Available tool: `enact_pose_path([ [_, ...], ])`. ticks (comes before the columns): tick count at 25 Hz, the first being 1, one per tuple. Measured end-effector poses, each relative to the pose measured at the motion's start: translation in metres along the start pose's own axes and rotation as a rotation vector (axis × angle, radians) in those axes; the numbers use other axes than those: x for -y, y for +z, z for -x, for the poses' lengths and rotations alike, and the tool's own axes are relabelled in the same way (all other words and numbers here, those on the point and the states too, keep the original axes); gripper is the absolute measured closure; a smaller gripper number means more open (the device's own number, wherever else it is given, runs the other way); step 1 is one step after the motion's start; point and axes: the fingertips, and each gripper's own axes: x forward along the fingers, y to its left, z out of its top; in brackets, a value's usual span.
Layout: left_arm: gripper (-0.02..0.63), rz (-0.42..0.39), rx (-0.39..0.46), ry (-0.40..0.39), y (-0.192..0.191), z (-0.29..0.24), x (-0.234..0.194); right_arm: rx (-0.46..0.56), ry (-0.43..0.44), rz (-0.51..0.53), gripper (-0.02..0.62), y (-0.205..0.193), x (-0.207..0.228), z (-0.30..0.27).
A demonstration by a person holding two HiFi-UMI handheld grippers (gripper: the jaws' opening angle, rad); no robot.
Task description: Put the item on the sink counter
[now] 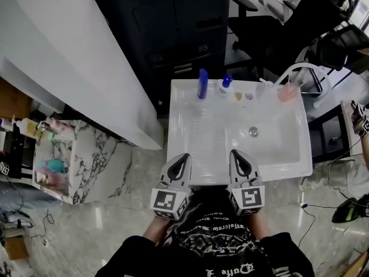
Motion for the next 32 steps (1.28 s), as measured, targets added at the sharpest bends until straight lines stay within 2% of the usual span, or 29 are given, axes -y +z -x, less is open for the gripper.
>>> enact_pose_path([
  [14,0.598,-0.014,-0.004,0.008,0.002,-0.015,-0.002,-0.013,-0.023,0.008,0.597,0.001,0.016,-0.013],
  [32,0.598,-0.023,-0.012,0.018,0.0,-0.03,-0.007,-0.042,-0.005,0.011,0.597,-0.004,0.022,-0.027],
])
